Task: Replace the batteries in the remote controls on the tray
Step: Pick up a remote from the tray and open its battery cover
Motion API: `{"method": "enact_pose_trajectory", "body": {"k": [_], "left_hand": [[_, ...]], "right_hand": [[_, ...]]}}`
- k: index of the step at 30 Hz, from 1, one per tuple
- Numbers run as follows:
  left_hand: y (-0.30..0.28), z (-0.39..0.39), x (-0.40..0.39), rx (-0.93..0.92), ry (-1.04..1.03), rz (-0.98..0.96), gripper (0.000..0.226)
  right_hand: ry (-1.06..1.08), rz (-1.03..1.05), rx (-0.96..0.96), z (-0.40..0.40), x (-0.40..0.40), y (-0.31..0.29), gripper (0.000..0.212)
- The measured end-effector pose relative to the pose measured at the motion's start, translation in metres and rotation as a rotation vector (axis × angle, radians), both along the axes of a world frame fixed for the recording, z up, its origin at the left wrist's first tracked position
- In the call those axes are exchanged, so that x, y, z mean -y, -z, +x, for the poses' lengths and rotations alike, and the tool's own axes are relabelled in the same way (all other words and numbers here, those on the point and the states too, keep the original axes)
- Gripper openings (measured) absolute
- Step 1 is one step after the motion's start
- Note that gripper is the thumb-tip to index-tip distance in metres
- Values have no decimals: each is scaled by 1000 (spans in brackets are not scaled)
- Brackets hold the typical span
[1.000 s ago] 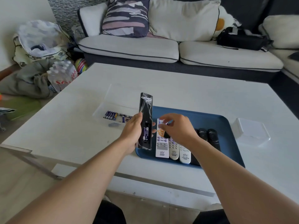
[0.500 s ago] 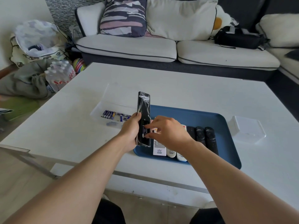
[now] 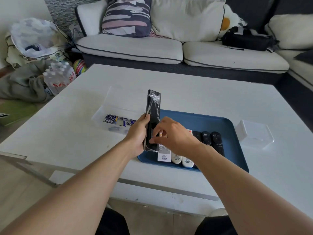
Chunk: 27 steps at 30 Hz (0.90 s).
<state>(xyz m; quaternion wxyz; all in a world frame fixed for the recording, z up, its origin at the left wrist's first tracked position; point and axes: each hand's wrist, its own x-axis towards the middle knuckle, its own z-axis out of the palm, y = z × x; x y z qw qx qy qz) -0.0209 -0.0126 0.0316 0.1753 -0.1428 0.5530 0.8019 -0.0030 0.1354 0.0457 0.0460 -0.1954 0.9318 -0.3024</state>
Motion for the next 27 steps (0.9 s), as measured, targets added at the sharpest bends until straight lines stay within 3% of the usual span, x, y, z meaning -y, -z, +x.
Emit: {"method": "enact_pose_trajectory", "body": {"k": [4,9,16,27], "left_hand": [[-4,-3,-1,-16,-18,11,40],[-7,-2,-1,48,-8,73,48],[-8,0,-4,87,-2,44,50],[-12,-4,-6,126,13,107,59]], "right_hand": [[39,-88,3,4,1,5,30],[67,-165,-133,2,-8,3,30],[-104,5,-426,4,-6,6,21],[-54,4,-663,10,9,22,19]]}}
